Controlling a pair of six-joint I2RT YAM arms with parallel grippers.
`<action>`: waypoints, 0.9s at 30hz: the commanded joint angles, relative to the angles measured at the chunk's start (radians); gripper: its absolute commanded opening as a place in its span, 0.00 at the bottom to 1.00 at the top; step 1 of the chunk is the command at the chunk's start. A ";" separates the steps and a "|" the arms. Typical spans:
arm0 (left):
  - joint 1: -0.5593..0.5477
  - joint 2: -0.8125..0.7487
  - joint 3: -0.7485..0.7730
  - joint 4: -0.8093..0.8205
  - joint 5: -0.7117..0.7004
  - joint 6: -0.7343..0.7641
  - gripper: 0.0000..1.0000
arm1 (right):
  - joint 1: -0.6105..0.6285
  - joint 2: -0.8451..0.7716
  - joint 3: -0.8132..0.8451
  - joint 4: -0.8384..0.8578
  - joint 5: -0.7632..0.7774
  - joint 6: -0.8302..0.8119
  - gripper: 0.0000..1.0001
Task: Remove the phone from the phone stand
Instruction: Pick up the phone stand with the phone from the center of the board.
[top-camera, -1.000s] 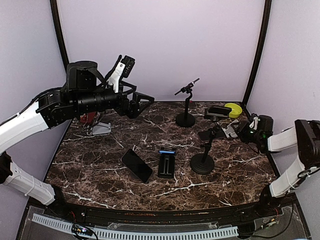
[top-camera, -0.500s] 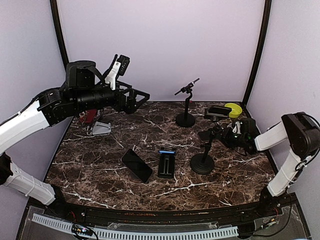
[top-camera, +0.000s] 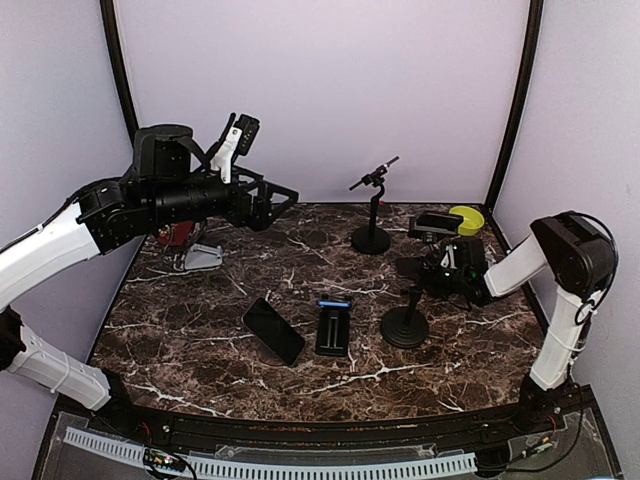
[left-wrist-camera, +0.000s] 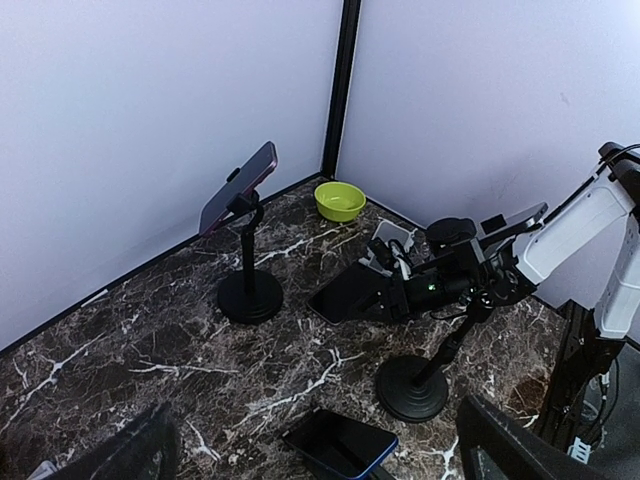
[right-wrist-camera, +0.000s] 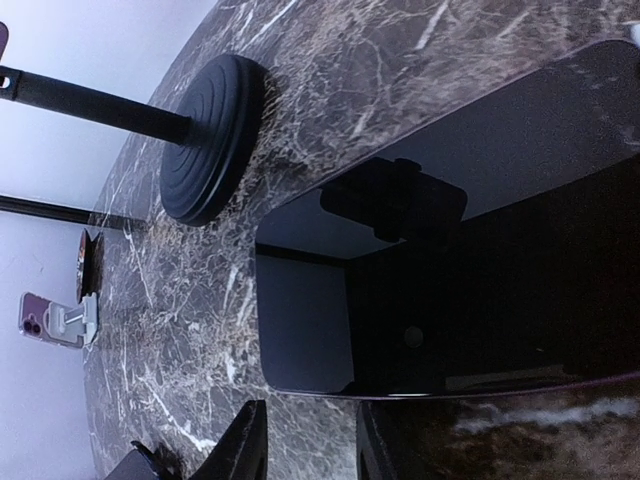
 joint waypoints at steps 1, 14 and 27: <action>0.008 -0.042 -0.018 0.022 0.005 -0.010 0.99 | 0.034 0.052 0.046 0.043 0.004 0.025 0.31; 0.024 -0.019 -0.025 0.024 0.017 -0.018 0.99 | 0.056 -0.141 -0.035 0.063 0.039 0.015 0.44; 0.042 -0.004 -0.033 0.040 0.007 -0.038 0.99 | 0.038 -0.658 -0.139 -0.328 0.259 -0.102 0.63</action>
